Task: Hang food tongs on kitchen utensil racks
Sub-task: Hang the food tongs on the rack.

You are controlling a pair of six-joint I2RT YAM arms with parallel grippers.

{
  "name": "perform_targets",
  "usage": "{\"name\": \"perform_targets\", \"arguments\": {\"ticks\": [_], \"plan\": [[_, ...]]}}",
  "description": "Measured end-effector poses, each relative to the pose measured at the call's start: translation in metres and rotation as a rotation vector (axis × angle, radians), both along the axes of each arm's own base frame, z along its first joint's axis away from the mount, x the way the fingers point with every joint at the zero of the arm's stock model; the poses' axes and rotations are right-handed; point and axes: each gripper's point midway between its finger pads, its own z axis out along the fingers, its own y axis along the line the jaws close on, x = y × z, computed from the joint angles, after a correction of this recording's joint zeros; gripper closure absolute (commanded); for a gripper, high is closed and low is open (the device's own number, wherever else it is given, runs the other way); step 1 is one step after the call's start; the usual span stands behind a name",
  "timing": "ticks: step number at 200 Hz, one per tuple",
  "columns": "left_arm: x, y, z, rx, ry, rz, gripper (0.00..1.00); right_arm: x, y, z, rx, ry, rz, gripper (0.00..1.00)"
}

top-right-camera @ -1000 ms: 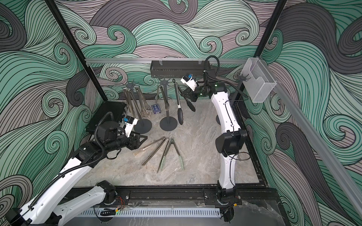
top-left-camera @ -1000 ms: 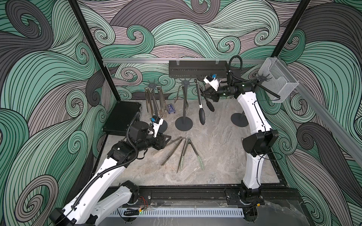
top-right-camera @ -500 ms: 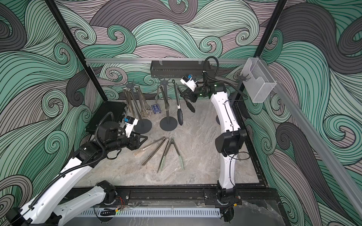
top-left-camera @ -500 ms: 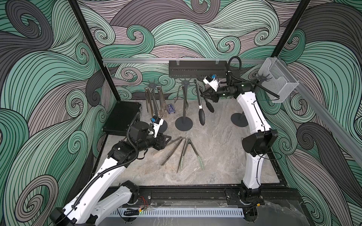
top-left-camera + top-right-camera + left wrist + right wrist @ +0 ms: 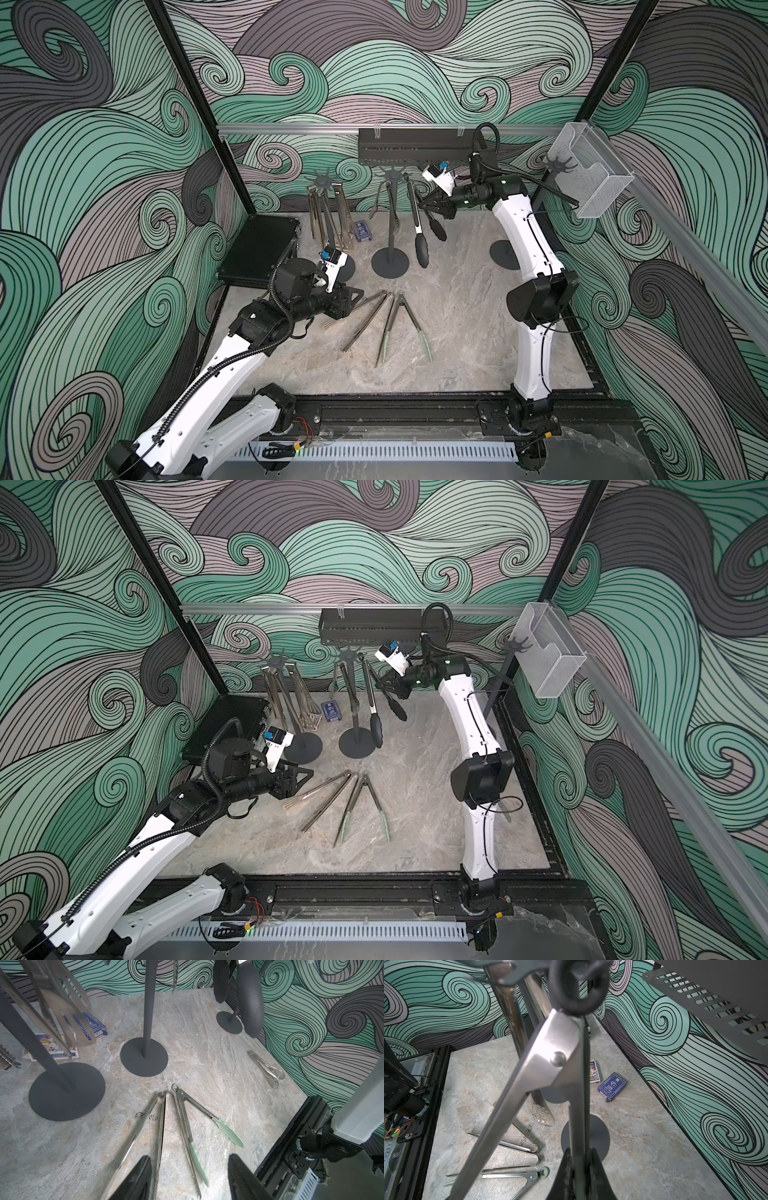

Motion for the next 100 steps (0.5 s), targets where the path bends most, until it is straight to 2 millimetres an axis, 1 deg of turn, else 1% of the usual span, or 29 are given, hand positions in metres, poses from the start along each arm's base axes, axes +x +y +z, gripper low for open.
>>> {"name": "perform_targets", "arguments": {"ticks": [48,74,100], "plan": [[0.000,0.000,-0.004,0.004,0.008,0.000,0.41,0.000,0.003,-0.002,-0.003,0.002,0.001,1.00],[-0.001,0.000,-0.005,0.006,0.011,-0.001,0.41,0.001,0.007,-0.008,-0.003,0.002,0.009,1.00],[-0.001,0.000,-0.006,0.005,0.014,-0.003,0.41,0.002,0.012,-0.014,0.003,-0.002,0.022,0.90]]}}
